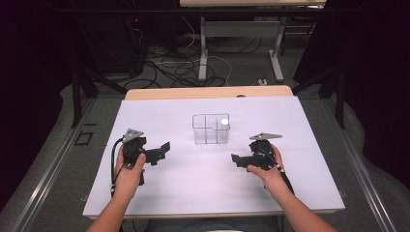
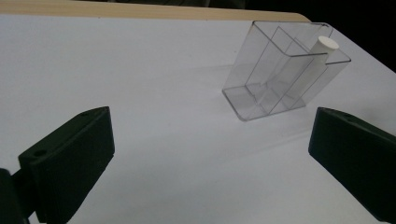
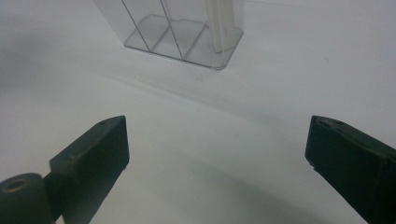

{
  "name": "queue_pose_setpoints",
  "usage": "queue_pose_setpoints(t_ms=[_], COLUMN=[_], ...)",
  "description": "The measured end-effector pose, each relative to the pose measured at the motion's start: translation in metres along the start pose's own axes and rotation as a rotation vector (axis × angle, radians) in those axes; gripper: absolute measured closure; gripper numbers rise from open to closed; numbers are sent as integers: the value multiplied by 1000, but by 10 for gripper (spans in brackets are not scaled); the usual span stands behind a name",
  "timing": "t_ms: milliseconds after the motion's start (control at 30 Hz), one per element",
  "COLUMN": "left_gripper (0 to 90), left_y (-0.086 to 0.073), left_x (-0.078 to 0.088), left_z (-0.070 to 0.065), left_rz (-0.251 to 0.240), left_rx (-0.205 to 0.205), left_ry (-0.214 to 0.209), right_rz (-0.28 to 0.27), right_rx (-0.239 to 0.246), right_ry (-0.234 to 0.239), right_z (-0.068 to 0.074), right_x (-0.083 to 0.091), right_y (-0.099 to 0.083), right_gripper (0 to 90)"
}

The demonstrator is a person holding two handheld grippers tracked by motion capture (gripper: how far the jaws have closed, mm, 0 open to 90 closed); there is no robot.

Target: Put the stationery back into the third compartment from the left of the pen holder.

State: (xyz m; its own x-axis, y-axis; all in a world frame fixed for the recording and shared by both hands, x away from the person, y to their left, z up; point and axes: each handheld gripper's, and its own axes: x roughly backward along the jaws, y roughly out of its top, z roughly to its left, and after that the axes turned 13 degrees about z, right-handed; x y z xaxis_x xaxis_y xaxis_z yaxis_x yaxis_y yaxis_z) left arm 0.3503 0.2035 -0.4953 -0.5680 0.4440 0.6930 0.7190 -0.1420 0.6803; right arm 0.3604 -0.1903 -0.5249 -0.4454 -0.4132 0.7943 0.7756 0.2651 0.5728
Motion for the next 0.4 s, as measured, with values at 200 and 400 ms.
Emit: queue_pose_setpoints(t_ms=[200, 400], left_gripper=[2, 2], left_y=[-13, -16], left_x=[3, 8], left_z=[10, 20], left_rz=[32, 15], left_rx=[-39, -7], left_ry=[22, 20], right_rz=[-3, 0], right_rx=[4, -3], right_ry=[-7, -6], right_z=[0, -1], right_x=[-1, -1], right_y=[0, 0], right_gripper=[55, 55])
